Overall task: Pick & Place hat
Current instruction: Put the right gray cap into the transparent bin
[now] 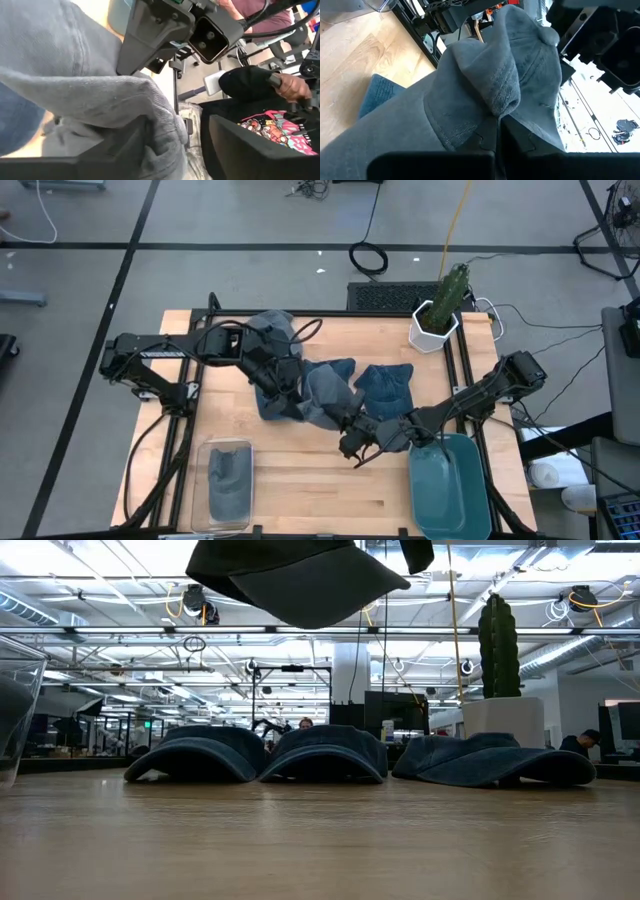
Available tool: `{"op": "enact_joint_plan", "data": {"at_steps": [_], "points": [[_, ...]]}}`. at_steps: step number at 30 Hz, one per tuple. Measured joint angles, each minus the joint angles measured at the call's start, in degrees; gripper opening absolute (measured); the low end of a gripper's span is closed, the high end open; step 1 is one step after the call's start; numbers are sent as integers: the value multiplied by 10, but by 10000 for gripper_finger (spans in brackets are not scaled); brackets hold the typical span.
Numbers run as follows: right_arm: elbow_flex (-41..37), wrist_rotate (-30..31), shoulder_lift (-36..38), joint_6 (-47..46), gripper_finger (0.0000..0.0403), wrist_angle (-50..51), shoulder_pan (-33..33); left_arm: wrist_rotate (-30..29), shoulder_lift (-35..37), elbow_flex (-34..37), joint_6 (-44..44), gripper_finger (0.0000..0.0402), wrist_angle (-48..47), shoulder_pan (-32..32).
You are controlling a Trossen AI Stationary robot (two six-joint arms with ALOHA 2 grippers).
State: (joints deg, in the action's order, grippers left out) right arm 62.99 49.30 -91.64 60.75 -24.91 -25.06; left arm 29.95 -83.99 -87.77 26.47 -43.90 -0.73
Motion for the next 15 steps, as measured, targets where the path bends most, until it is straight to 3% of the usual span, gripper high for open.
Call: {"op": "enact_joint_plan", "data": {"at_steps": [4,15], "points": [[0,0,0,-2,0,0,5,-14,0,0,7,253,-14,2],[0,-1,0,-11,0,-1,13,-30,0,0,6,255,-30,-6]]}}
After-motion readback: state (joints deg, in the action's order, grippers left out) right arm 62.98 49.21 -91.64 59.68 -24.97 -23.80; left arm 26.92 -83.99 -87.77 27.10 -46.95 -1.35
